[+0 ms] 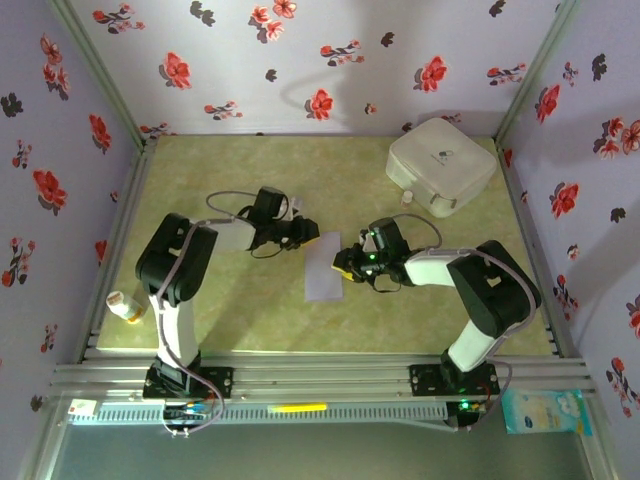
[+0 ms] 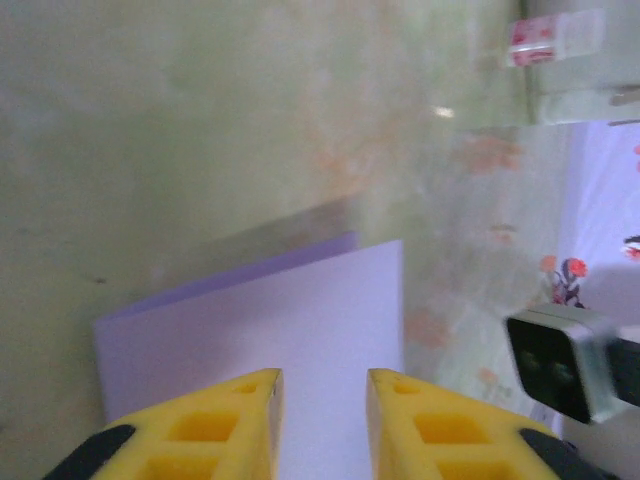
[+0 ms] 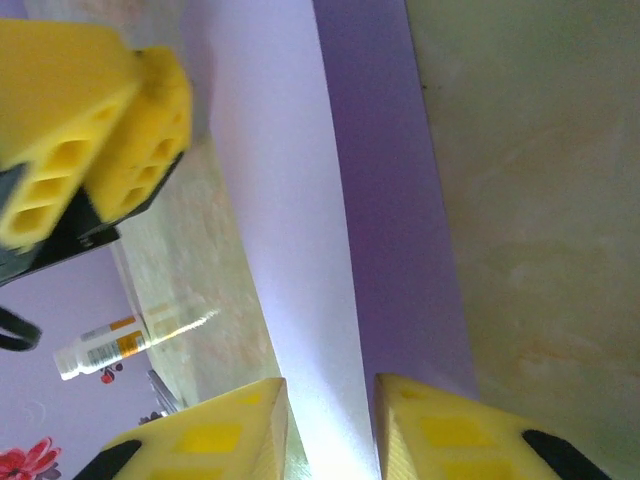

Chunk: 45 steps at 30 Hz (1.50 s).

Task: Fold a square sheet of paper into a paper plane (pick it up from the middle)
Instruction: Fold the triangle a second time at the center of the table.

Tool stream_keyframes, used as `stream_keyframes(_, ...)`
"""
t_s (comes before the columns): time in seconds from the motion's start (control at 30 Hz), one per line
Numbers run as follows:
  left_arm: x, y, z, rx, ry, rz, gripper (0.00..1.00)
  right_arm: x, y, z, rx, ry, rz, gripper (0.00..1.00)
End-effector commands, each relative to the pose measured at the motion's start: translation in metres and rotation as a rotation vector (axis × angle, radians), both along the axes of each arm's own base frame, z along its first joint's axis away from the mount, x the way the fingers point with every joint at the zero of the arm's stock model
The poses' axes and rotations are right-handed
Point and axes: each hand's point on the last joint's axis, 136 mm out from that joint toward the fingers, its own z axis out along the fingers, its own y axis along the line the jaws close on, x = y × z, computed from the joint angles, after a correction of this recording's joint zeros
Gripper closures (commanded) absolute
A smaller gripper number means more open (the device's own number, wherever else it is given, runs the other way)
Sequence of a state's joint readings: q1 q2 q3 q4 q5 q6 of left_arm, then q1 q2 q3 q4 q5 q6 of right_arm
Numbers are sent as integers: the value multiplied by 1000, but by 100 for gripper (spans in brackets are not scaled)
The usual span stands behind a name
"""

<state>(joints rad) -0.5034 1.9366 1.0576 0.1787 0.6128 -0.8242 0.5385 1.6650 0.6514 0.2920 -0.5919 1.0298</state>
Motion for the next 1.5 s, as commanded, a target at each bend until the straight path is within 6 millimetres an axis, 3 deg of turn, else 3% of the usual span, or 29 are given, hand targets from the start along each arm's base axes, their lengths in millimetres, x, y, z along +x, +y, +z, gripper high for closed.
stream_keyframes(0.0, -8, 3, 46, -61, -97, -41, 68, 1, 0, 0, 21, 3, -8, 74)
stream_keyframes(0.2, -32, 17, 79, -92, -206, -42, 56, 0, -1, 1, 24, -1, -9, 77)
stream_keyframes(0.53, -78, 37, 103, -62, -398, -68, 55, -1, 5, 5, 61, -28, 11, 74)
stream_keyframes(0.77, -101, 37, 92, 1, -483, -104, 62, -2, 8, 2, 66, -25, 28, 76)
stream_keyframes(1.07, -138, 12, 77, 223, -781, -301, 66, 0, 6, 4, 53, -33, 14, 88)
stream_keyframes(1.47, -166, -15, 54, 440, -1095, -493, 56, 1, 3, 6, 20, -38, 8, 92)
